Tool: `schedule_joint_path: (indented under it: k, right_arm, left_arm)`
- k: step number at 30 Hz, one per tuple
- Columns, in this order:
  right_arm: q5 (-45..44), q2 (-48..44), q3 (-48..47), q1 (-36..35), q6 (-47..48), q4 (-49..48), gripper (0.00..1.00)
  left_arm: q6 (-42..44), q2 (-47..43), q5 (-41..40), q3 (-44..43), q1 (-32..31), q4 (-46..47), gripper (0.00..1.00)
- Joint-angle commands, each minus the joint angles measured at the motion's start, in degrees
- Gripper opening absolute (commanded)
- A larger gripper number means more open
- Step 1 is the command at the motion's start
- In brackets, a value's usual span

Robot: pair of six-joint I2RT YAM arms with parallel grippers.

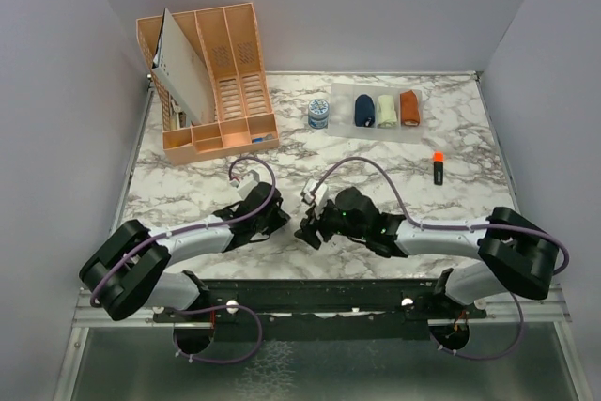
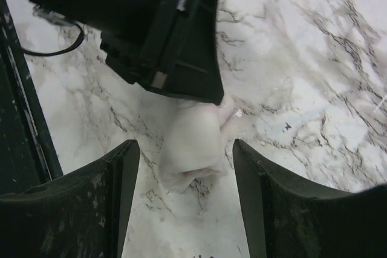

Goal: Roll the underwear
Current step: Pick up the underwear from the center of the board.

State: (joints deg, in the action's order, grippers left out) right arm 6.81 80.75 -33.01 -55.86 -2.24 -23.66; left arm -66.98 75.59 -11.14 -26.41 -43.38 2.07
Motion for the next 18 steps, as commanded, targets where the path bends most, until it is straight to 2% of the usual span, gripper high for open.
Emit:
schedule_joint_path:
  k: [1, 8, 9, 11, 13, 18]
  right_arm:
    - [-7.4, 3.8, -2.5, -5.4, 13.0, 1.2, 0.66]
    - [-11.5, 13.6, -7.5, -9.0, 18.3, 0.1, 0.65]
    - [-11.7, 14.8, -7.7, -9.0, 18.7, 0.2, 0.64]
    - [-11.7, 16.6, -7.8, -9.3, 19.5, 0.4, 0.54]
    - [-12.5, 17.4, -7.8, -9.4, 18.4, 2.6, 0.44]
    - [-11.6, 16.2, -3.3, -9.6, 14.8, 3.1, 0.38]
  left_arm:
    - [1.0, -0.3, -2.1, -0.4, 0.0, -9.1, 0.08]
    - [1.2, -0.4, -1.2, -0.6, -0.1, -9.5, 0.08]
    - [1.2, -0.5, -1.0, -0.6, -0.1, -9.5, 0.08]
    - [1.4, -0.6, -1.0, -0.7, 0.0, -9.8, 0.1]
    - [1.7, -0.9, -1.3, -1.0, 0.0, -10.8, 0.19]
    - [3.0, -2.5, -1.0, -1.8, 0.8, -11.9, 0.44]
